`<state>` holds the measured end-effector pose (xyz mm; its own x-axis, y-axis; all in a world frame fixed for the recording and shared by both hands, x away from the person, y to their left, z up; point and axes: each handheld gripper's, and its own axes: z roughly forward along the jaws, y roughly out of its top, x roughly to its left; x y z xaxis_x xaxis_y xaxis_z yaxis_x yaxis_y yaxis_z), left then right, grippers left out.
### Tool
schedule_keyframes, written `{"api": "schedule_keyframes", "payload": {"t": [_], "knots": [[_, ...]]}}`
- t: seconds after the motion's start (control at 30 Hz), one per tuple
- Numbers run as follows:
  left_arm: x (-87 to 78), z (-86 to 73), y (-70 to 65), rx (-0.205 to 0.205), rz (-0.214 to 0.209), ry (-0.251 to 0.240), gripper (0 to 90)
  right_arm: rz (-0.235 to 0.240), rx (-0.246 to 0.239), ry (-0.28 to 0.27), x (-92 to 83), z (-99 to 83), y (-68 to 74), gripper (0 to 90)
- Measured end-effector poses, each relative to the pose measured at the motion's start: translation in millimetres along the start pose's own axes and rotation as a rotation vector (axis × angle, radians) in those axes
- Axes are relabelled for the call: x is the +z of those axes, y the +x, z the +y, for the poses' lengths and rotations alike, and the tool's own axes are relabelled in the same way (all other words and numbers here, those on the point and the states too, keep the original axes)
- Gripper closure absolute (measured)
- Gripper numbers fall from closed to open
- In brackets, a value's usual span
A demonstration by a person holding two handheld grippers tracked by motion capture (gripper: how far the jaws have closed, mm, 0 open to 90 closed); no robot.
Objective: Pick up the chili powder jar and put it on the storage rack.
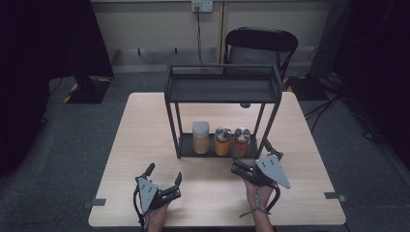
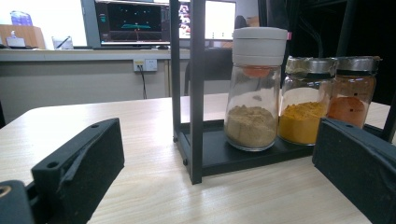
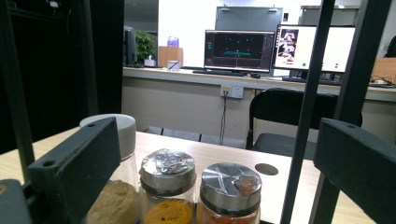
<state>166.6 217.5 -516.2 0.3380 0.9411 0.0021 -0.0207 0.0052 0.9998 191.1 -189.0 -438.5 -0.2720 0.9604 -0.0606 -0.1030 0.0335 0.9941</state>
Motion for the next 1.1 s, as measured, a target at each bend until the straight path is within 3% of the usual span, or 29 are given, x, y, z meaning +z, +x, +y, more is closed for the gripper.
{"api": "schedule_keyframes", "payload": {"t": [0.1, 0.43, 0.8, 1.1], "knots": [[0.0, 0.0, 0.0, 0.0, 0.0, 0.0, 1.6, -0.022, 0.002, 0.024, -3.3, 2.9, 3.3, 0.0], [0.0, 0.0, -0.1, 0.001, 0.0, 0.0, 1.6, -0.018, 0.029, 0.053, -14.5, -6.3, -0.4, 0.0], [0.0, -0.2, -0.3, -0.001, 0.0, -0.001, 1.6, -0.048, 0.038, 0.01, -32.2, -21.6, 2.4, 0.2], [0.1, 0.0, -0.5, -0.002, 0.003, 0.001, 1.6, -0.059, 0.041, 0.034, -40.7, -32.0, 4.3, 0.1]]}}
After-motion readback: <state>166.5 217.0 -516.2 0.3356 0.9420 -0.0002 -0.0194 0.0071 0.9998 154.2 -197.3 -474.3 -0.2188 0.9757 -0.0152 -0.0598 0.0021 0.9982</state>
